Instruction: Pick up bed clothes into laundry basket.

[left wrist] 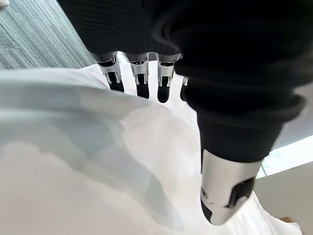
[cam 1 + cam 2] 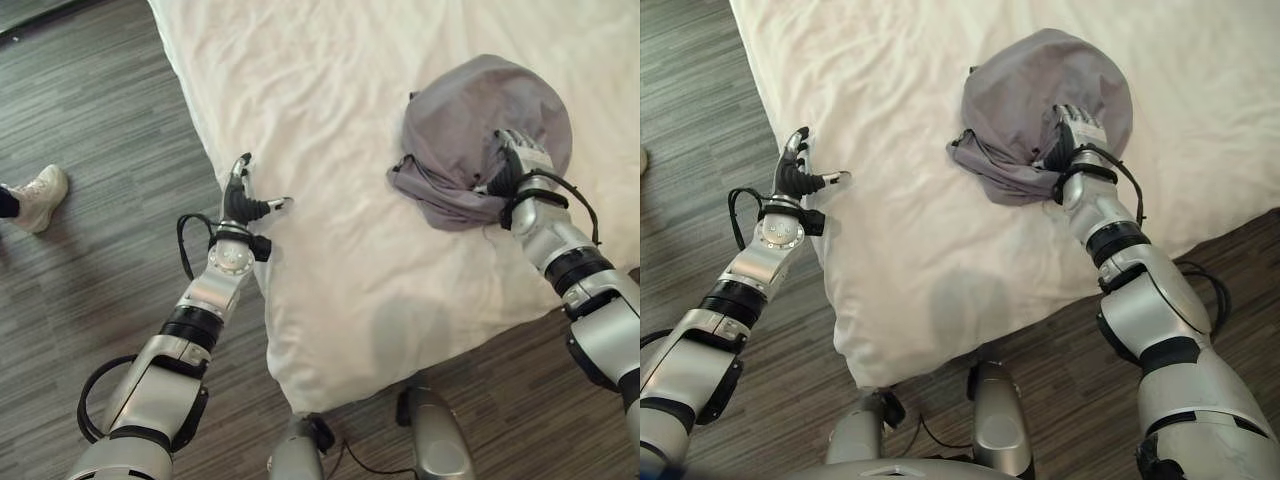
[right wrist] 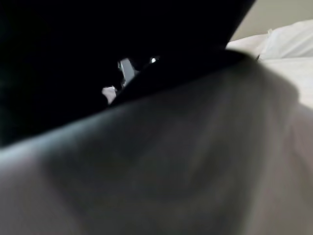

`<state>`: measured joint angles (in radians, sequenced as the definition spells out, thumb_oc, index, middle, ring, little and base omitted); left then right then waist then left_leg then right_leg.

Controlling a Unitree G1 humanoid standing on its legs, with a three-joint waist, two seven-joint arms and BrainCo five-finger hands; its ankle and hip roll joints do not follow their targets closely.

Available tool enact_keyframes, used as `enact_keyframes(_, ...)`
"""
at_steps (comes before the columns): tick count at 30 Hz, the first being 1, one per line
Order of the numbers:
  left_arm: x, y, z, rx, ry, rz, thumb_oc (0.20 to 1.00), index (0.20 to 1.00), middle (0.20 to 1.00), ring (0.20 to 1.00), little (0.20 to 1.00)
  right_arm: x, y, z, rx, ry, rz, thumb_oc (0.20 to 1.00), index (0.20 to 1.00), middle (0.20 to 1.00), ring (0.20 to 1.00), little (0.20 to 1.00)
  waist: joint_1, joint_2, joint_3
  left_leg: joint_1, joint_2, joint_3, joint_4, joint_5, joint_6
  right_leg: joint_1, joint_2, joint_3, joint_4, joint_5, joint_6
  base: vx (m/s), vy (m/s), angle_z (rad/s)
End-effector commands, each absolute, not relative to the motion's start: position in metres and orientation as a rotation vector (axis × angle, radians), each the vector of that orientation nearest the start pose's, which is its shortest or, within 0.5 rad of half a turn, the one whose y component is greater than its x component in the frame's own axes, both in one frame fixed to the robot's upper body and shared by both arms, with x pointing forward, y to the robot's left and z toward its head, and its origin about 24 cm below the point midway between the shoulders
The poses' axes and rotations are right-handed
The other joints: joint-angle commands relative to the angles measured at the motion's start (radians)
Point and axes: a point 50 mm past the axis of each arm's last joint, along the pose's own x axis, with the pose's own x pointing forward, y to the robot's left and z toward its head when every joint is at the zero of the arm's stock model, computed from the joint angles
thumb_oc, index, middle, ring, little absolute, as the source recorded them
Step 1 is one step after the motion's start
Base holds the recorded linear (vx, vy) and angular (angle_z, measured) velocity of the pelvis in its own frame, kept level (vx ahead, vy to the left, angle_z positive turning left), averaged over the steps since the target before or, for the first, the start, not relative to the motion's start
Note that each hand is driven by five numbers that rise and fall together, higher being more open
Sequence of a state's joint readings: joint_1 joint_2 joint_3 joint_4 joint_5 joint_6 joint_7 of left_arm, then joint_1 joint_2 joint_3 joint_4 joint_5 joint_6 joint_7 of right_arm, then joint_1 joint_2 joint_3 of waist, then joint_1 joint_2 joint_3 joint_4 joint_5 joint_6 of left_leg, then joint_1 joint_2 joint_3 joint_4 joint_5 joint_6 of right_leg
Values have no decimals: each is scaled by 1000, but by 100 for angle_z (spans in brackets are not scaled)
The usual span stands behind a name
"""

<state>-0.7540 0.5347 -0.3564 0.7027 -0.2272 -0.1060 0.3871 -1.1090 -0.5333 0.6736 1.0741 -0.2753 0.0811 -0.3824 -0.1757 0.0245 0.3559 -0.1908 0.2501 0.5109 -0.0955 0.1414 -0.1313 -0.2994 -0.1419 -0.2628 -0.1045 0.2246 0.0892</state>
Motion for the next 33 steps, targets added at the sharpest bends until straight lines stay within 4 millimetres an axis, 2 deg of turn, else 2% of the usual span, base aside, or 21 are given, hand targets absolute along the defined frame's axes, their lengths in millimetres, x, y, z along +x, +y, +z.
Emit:
enact_keyframes(1, 397, 201, 197, 442, -338, 252, 1000, 1000, 1000, 1000, 1000, 422, -201, 214, -1185, -176, -356, 1000, 1000, 1000, 1000, 1000, 18, 28, 34, 26, 115, -5, 8, 42, -123, -11, -61, 29, 17, -105, 116, -22, -40, -5)
enact_keyframes(2, 399, 196, 199, 445, -339, 247, 1000, 1000, 1000, 1000, 1000, 423, -196, 208, -1181, -162, -341, 1000, 1000, 1000, 1000, 1000, 19, 27, 35, 22, 116, -8, 8, 42, -123, -15, -58, 33, 17, -106, 116, -23, -37, -6)
enact_keyframes(3, 401, 192, 200, 445, -339, 244, 1000, 1000, 1000, 1000, 1000, 423, -192, 204, -1185, -152, -325, 200, 200, 200, 200, 200, 22, 25, 38, 18, 116, -15, 8, 41, -123, -19, -55, 36, 17, -106, 115, -19, -39, -5)
enact_keyframes(6, 404, 185, 205, 451, -346, 241, 1000, 1000, 1000, 1000, 1000, 424, -183, 198, -1188, -141, -294, 200, 200, 200, 200, 200, 31, 14, 37, 15, 107, -44, 8, 30, -120, -23, -44, 49, 17, -108, 114, -5, -22, -1)
enact_keyframes(9, 406, 179, 210, 449, -360, 240, 1000, 1000, 1000, 1000, 1000, 425, -181, 203, -1182, -155, -291, 200, 200, 200, 200, 200, 42, -4, 33, 25, 89, -89, 8, 5, -112, -17, -37, 62, 17, -114, 114, -33, -36, -2)
enact_keyframes(10, 406, 178, 211, 449, -364, 245, 1000, 1000, 1000, 1000, 1000, 426, -179, 208, -1171, -168, -292, 200, 200, 200, 200, 200, 47, -21, 36, 22, 76, -100, 8, 13, -97, -23, -37, 65, 17, -95, 106, -83, -28, -3)
enact_keyframes(11, 406, 178, 213, 442, -370, 249, 1000, 1000, 1000, 1000, 1000, 426, -179, 212, -1164, -178, -296, 200, 200, 200, 200, 200, 54, -34, 35, 31, 57, -133, 8, -4, -88, -21, -35, 76, 17, -97, 108, -49, 10, -4)
enact_keyframes(12, 405, 182, 221, 420, -394, 262, 1000, 1000, 1000, 1000, 1000, 427, -175, 222, -1142, -211, -293, 200, 200, 200, 200, 200, 89, -71, 40, 41, -8, -263, 30, -66, -63, -13, -25, 118, 17, -99, 107, 26, 38, -20)
enact_keyframes(13, 405, 182, 221, 421, -395, 262, 1000, 1000, 1000, 1000, 1000, 427, -175, 222, -1141, -211, -293, 200, 200, 200, 200, 200, 89, -73, 39, 38, -10, -264, 32, -65, -62, -15, -27, 118, 17, -97, 107, 34, 86, -38)
enact_keyframes(14, 404, 187, 221, 405, -395, 281, 1000, 1000, 1000, 1000, 1000, 427, -173, 227, -1119, -231, -286, 200, 200, 200, 200, 200, 118, -87, 37, 33, -56, -367, 51, -109, -43, -6, -16, 143, 17, -101, 105, 18, 56, -50)
enact_keyframes(15, 403, 189, 221, 393, -396, 282, 1000, 1000, 1000, 1000, 1000, 426, -174, 225, -1103, -225, -286, 200, 200, 200, 200, 200, 132, -92, 34, 36, -80, -431, 57, -133, -27, 5, -11, 154, 17, -104, 98, 31, 56, -91)
enact_keyframes(16, 403, 189, 223, 378, -406, 286, 1000, 1000, 1000, 1000, 1000, 426, -178, 229, -1068, -227, -297, 200, 200, 200, 200, 200, 146, -100, 20, 52, -99, -477, 41, -140, -19, 18, -2, 162, 17, -107, 91, 18, 19, -86)
enact_keyframes(17, 402, 189, 230, 359, -428, 284, 1000, 1000, 1000, 1000, 1000, 425, -182, 232, -1025, -230, -316, 200, 200, 200, 200, 200, 151, -108, 5, 67, -112, -491, 21, -137, -11, 27, -3, 160, 17, -108, 88, 39, 28, -68)
enact_keyframes(20, 398, 191, 242, 337, -479, 286, 1000, 1000, 1000, 1000, 1000, 421, -197, 233, -943, -238, -356, 200, 200, 200, 200, 200, 136, -132, -45, 107, -117, -468, 8, -146, -5, 62, -20, 144, 17, -106, 91, 35, 101, 22)
enact_keyframes(24, 388, 208, 237, 346, -486, 318, 1000, 1000, 1000, 1000, 1000, 411, -215, 225, -873, -253, -390, 200, 200, 200, 200, 200, 105, -171, -103, 168, -137, -428, 8, -169, 10, 113, -46, 133, 17, -95, 107, 55, 155, 23)
enact_keyframes(26, 384, 212, 236, 349, -494, 321, 1000, 1000, 1000, 1000, 1000, 408, -218, 223, -850, -263, -395, 200, 200, 200, 200, 200, 99, -180, -115, 187, -140, -415, 8, -177, 16, 125, -51, 135, 17, -92, 112, 37, 145, -3)
enact_keyframes(27, 379, 220, 231, 362, -495, 337, 1000, 1000, 1000, 1000, 1000, 402, -223, 217, -823, -275, -403, 200, 200, 200, 200, 200, 88, -196, -136, 216, -147, -397, 8, -192, 26, 142, -57, 137, 17, -85, 121, 43, 175, -5)
enact_keyframes(28, 378, 220, 230, 364, -493, 336, 1000, 1000, 1000, 1000, 1000, 402, -223, 216, -823, -273, -402, 200, 200, 200, 200, 200, 90, -198, -136, 219, -148, -395, 8, -193, 27, 144, -57, 138, 17, -85, 121, 52, 223, -15)
enact_keyframes(30, 370, 230, 224, 384, -489, 350, 1000, 1000, 1000, 1000, 1000, 392, -231, 205, -811, -280, -417, 200, 200, 200, 200, 200, 75, -220, -163, 265, -166, -375, 8, -214, 45, 164, -63, 154, 17, -68, 135, 28, 198, -33)
enact_keyframes(33, 362, 235, 219, 405, -492, 346, 1000, 1000, 1000, 1000, 1000, 378, -253, 188, -787, -236, -452, 200, 200, 200, 200, 200, 57, -243, -184, 294, -175, -356, 8, -223, 52, 187, -73, 156, 17, -48, 148, 4, 152, -36)
